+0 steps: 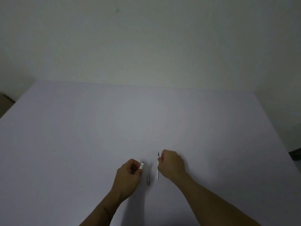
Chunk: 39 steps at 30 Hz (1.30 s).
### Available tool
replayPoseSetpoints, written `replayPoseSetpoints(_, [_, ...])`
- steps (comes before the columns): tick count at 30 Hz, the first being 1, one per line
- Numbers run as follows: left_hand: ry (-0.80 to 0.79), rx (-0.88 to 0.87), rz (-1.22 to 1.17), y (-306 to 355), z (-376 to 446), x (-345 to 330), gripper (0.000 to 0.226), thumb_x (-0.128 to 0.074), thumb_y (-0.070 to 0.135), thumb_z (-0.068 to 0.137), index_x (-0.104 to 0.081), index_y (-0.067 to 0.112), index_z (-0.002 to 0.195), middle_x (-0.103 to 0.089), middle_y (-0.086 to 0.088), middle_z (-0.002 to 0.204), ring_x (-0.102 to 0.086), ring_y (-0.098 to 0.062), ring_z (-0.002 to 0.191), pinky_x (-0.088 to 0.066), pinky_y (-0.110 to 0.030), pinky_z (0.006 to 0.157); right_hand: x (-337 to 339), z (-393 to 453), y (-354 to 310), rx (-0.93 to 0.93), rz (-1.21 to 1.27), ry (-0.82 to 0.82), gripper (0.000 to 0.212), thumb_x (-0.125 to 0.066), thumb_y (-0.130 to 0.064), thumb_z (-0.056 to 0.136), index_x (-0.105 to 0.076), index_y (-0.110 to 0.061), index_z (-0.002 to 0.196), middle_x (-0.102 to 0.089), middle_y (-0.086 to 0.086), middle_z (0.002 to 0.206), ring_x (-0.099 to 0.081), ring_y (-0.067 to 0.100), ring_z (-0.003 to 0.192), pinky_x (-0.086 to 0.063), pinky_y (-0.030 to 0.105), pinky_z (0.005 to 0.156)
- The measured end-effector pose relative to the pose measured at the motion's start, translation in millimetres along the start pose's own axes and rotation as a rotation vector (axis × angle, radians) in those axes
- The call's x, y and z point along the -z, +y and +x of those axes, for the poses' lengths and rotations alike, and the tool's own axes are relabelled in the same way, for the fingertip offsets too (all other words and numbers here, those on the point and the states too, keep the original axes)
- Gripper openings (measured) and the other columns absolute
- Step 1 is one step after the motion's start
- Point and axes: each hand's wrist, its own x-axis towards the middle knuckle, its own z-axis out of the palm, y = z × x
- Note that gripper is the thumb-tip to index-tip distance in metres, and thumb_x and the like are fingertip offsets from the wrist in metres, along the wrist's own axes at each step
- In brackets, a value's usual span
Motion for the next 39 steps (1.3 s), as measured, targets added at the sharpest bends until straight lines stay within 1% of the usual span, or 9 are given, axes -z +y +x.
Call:
replayPoseSetpoints(4, [0.013, 0.006, -0.001, 0.7, -1.1, 3.9, 0.009, -0.061, 0.011, 0.089, -0.061, 0.012, 0.08, -0.062, 0.001, 0.068, -0.051, -0.009, 0.057, -0.044, -0.019, 0.055, 0.8, 3.9, -18.0, 0.042, -0.19, -0.117, 0.029, -0.054, -0.035, 0.091, -0.067, -0.011, 0.1, -0.069, 0.01, 0.107, -0.067, 0.031, 0.099, -0.05, 0.032, 0.075])
replayPoseSetpoints(8, [0.028, 0.015, 0.016, -4.1, -3.4, 9.6, 0.009, -0.061, 0.011, 0.089, -0.06, 0.015, 0.08, -0.061, 0.0, 0.073, -0.05, -0.011, 0.06, -0.043, -0.019, 0.057, -3.9, 3.6, -27.4, -0.008, -0.202, -0.193, 0.005, -0.06, -0.016, 0.081, -0.06, -0.013, 0.077, -0.07, 0.008, 0.098, -0.069, 0.028, 0.093, -0.05, 0.028, 0.067])
replayPoseSetpoints(12, [0.038, 0.006, 0.011, -9.1, -5.9, 14.9, 0.015, -0.062, 0.012, 0.088, -0.057, 0.021, 0.076, -0.061, 0.001, 0.072, -0.05, -0.011, 0.06, -0.044, -0.02, 0.058, -5.7, 0.1, -30.3, -0.014, -0.201, -0.205, 0.023, -0.06, -0.011, 0.08, -0.065, -0.008, 0.101, -0.068, 0.01, 0.11, -0.068, 0.03, 0.1, -0.055, 0.032, 0.077])
replayPoseSetpoints(18, [0.033, -0.041, -0.023, -6.5, -9.6, 21.4, 0.016, -0.061, 0.012, 0.089, -0.056, 0.019, 0.076, -0.058, 0.002, 0.071, -0.046, -0.01, 0.058, -0.043, -0.02, 0.058, 1.6, -9.8, -23.0, 0.033, -0.248, -0.188, 0.013, -0.058, -0.009, 0.081, -0.061, -0.014, 0.093, -0.068, 0.008, 0.108, -0.067, 0.026, 0.098, -0.049, 0.028, 0.07])
replayPoseSetpoints(21, [0.025, -0.065, -0.024, -7.7, -11.5, 25.3, 0.008, -0.061, 0.013, 0.089, -0.059, 0.014, 0.081, -0.06, -0.003, 0.073, -0.047, -0.01, 0.059, -0.044, -0.02, 0.059, -1.0, -17.0, -24.8, 0.052, -0.262, -0.179, 0.012, -0.057, -0.01, 0.083, -0.049, -0.018, 0.08, -0.068, 0.007, 0.108, -0.067, 0.025, 0.098, -0.05, 0.028, 0.072])
replayPoseSetpoints(25, [0.027, -0.058, -0.007, -15.6, -16.3, 29.2, 0.005, -0.063, 0.014, 0.088, -0.06, 0.014, 0.083, -0.067, -0.012, 0.083, -0.05, -0.012, 0.061, -0.046, -0.024, 0.061, -6.2, -22.0, -23.6, 0.03, -0.219, -0.159, 0.011, -0.055, -0.012, 0.083, -0.061, -0.014, 0.092, -0.069, 0.009, 0.107, -0.067, 0.028, 0.1, -0.053, 0.029, 0.076])
replayPoseSetpoints(29, [0.021, -0.045, 0.002, -26.9, -22.1, 31.5, 0.006, -0.063, 0.014, 0.088, -0.06, 0.014, 0.082, -0.066, -0.01, 0.082, -0.05, -0.013, 0.062, -0.048, -0.026, 0.063, -2.3, -23.7, -23.2, -0.035, -0.007, -0.123, 0.014, -0.057, -0.022, 0.082, -0.065, -0.011, 0.087, -0.07, 0.011, 0.096, -0.068, 0.03, 0.089, -0.049, 0.028, 0.067])
replayPoseSetpoints(33, [0.007, -0.074, -0.009, -29.9, -24.8, 34.2, 0.007, -0.063, 0.014, 0.088, -0.06, 0.012, 0.083, -0.066, -0.011, 0.082, -0.049, -0.013, 0.063, -0.046, -0.025, 0.062, 12.3, -27.5, -32.2, -0.022, 0.373, -0.099, 0.01, -0.061, -0.017, 0.078, -0.063, -0.018, 0.069, -0.062, -0.003, 0.066, -0.054, 0.01, 0.057, -0.046, 0.021, 0.055])
replayPoseSetpoints(39, [-0.042, -0.159, -0.025, -23.0, -24.7, 37.2, 0.005, -0.062, 0.013, 0.088, -0.061, 0.013, 0.084, -0.066, -0.01, 0.082, -0.052, -0.011, 0.065, -0.049, -0.024, 0.064, 36.9, -46.2, -59.1, 0.03, 0.684, -0.014, 0.017, -0.059, -0.01, 0.082, -0.058, -0.011, 0.065, -0.062, 0.008, 0.062, -0.059, 0.016, 0.056, -0.049, 0.031, 0.058])
